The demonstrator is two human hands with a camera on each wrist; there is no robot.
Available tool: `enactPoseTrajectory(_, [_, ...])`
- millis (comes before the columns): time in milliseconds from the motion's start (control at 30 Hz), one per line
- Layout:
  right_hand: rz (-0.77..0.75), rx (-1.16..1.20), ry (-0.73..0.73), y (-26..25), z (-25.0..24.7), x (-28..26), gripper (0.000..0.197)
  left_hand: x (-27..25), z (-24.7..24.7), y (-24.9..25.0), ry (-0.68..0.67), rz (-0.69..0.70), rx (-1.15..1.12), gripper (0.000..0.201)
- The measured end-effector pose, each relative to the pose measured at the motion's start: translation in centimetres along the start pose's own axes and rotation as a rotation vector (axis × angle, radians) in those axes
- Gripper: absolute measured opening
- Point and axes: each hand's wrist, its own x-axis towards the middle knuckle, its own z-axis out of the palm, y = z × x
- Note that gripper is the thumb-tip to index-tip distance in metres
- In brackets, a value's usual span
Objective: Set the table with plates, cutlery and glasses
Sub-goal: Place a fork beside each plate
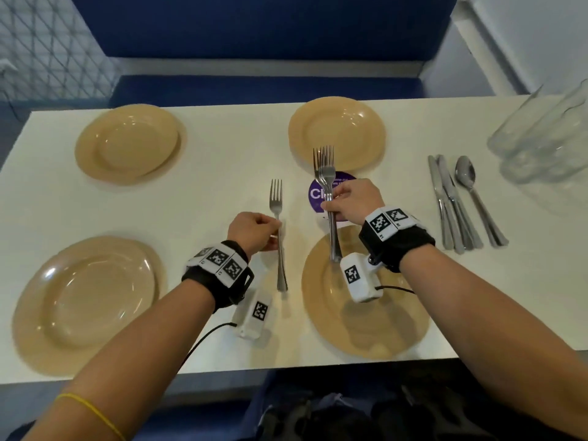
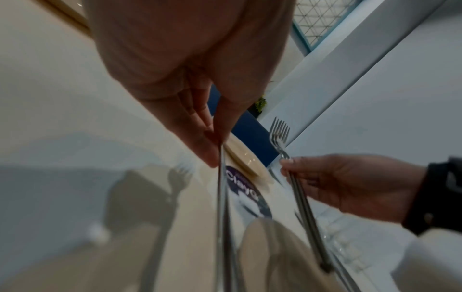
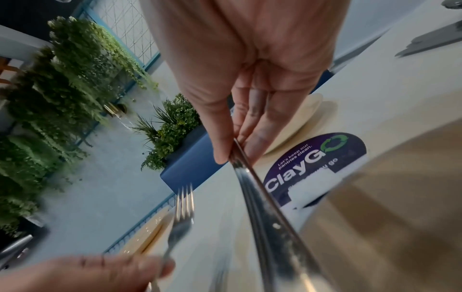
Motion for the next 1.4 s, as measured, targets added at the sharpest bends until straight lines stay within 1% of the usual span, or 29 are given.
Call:
enactPoseTrajectory(67, [0.015,-0.011,0.0,0.3,0.7,-0.4,0.014,-0.4,0.1,-1.9,-0.024,-0.039,0.08,0.02])
enactPoseTrajectory(167, [0.03,-0.03,-0.018,0.8,1.8,-1.0,0.014,-1.4,0.9,-3.8,-0.071,-0.077,0.166,0.022])
enactPoseTrajectory(300, [0.042,-0.067,-0.032,1.6,2.5,-1.7,0.025,-2.6,2.0,-5.2,-0.111,-0.121,0.195,0.023])
enactPoseTrajectory(400, [0.043,-0.071,-0.028,2.6,2.7,-2.3,0.03,-3.4,2.8,-5.8,-0.12,-0.124,0.206,0.022])
enactPoseTrajectory(667, [0.032,-0.04,-0.04,2.7,2.4,-2.8,0.033,-3.8,3.0,-5.2,-0.038,-0.092,0.225,0.018])
enactPoseTrajectory(833, [0.018,-0.034,-0.027,2.5,2.3,-2.8,0.031,-4.2,3.1,-5.2,-0.048,-0.105,0.213,0.016])
enactPoseTrajectory(1400, [0.019,-0.047,-0.074,2.3,2.5,-3.2,0.035,-4.4,3.0,-5.8,-0.043,-0.097,0.214,0.022])
